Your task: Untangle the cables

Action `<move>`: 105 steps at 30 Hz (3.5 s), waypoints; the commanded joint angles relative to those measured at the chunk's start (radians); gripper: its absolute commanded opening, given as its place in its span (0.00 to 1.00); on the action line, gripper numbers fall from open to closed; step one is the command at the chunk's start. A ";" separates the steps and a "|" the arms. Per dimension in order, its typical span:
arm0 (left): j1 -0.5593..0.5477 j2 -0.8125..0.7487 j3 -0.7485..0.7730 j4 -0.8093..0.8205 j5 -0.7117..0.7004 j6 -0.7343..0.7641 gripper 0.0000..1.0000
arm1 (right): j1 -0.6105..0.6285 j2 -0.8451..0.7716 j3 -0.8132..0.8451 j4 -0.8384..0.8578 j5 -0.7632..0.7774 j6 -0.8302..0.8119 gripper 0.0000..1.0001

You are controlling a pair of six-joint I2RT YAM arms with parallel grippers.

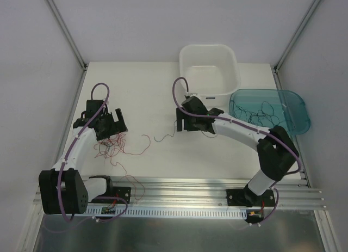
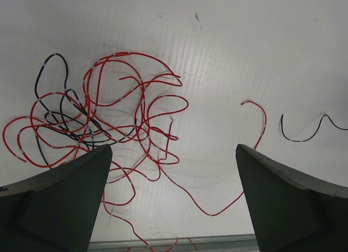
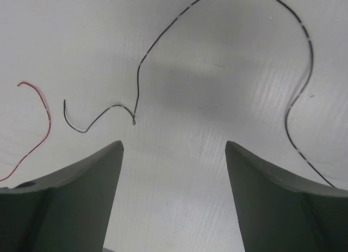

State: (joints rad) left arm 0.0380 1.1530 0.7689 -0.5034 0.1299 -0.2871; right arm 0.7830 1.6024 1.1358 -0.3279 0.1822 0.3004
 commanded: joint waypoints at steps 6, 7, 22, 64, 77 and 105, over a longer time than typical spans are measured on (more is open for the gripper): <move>-0.010 -0.038 0.001 0.011 -0.006 0.006 0.99 | 0.053 0.231 0.146 0.128 -0.018 0.069 0.72; -0.010 -0.035 0.001 0.012 -0.006 0.006 0.99 | 0.055 0.249 0.154 0.128 -0.020 0.068 0.69; -0.012 -0.035 0.006 0.009 -0.001 0.006 0.99 | 0.055 0.049 0.191 -0.080 0.175 -0.131 0.01; -0.010 -0.021 0.001 0.011 0.002 0.008 0.99 | -1.054 -0.024 0.128 -0.135 0.115 -0.043 0.27; -0.012 -0.039 -0.040 0.009 0.007 -0.033 0.99 | -0.809 -0.364 0.084 -0.261 0.108 -0.127 0.99; -0.593 0.611 0.444 -0.026 -0.113 -0.192 0.09 | -0.067 -0.706 -0.226 -0.230 -0.001 -0.136 1.00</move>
State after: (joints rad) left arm -0.4351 1.7046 1.1103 -0.5312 -0.0536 -0.5011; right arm 0.7136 0.9623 0.9226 -0.5396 0.1070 0.1707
